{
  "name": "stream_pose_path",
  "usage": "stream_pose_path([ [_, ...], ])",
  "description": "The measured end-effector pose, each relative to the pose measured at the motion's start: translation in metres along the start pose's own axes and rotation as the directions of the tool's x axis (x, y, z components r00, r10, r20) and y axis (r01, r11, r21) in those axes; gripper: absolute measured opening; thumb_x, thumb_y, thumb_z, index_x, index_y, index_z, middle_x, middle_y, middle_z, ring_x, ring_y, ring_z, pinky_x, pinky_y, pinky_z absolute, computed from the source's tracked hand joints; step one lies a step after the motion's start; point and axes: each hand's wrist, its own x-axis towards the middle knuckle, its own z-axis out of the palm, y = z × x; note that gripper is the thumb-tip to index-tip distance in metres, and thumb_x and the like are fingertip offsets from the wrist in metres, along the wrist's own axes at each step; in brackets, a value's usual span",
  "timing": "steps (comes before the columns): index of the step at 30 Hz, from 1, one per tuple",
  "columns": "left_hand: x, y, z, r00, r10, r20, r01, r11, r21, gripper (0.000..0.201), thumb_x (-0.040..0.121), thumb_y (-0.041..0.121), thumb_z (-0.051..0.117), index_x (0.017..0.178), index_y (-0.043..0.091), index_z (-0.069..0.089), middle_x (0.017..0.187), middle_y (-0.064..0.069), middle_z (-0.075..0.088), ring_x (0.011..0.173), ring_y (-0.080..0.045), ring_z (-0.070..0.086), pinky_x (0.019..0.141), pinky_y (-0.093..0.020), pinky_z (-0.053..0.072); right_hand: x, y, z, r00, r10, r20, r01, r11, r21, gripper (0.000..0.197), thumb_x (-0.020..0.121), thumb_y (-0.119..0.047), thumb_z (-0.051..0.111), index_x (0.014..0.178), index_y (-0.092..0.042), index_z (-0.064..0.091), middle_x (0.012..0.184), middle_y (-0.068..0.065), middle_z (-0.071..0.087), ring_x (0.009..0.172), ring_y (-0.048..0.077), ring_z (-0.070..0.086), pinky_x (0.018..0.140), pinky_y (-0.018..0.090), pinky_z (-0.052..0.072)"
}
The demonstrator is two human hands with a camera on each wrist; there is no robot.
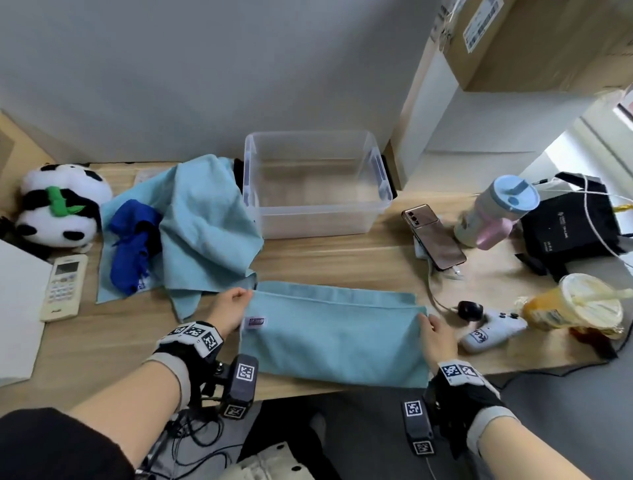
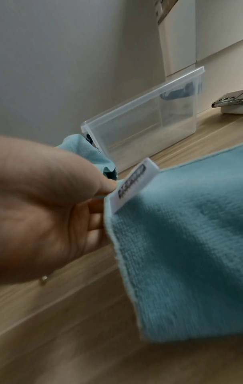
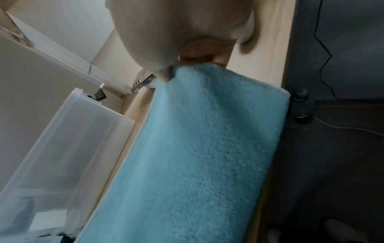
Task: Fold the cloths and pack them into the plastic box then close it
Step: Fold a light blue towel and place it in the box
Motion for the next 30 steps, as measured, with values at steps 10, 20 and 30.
stream_pose_path([
  [10,0.050,-0.013,0.017,0.990,-0.137,-0.027,0.134,0.986,-0.097,0.018,0.093,0.015,0.054,0.103,0.002,0.060,0.082,-0.012,0.053,0.080,-0.020,0.048,0.075,-0.031,0.038,0.036,-0.008,0.024,0.998,0.059,-0.035,-0.059,0.998,0.016,0.039,0.098,-0.022,0.043,0.060,-0.019,0.037,0.061,-0.002,0.040,0.077,0.019,0.040,0.071,0.028,0.029],
  [20,0.062,-0.024,0.022,0.993,-0.100,0.065,0.094,0.992,0.083,0.018,0.089,0.010,0.057,0.072,0.005,0.054,0.070,-0.013,0.050,0.068,-0.018,0.041,0.061,-0.027,0.029,0.048,-0.015,0.030,0.991,0.099,-0.087,-0.108,0.989,-0.099,0.028,0.099,-0.028,0.037,0.087,-0.010,0.054,0.104,0.029,0.060,0.100,0.040,0.055,0.072,0.030,0.030],
  [30,0.063,-0.014,0.028,0.984,-0.162,-0.076,0.173,0.967,0.188,0.017,0.084,0.016,0.066,0.070,0.008,0.058,0.075,-0.012,0.057,0.074,-0.024,0.052,0.072,-0.025,0.037,0.051,-0.026,0.036,0.969,0.215,-0.123,-0.228,0.968,-0.101,0.026,0.090,-0.029,0.054,0.106,-0.010,0.059,0.106,0.016,0.065,0.101,0.035,0.059,0.082,0.033,0.042],
])
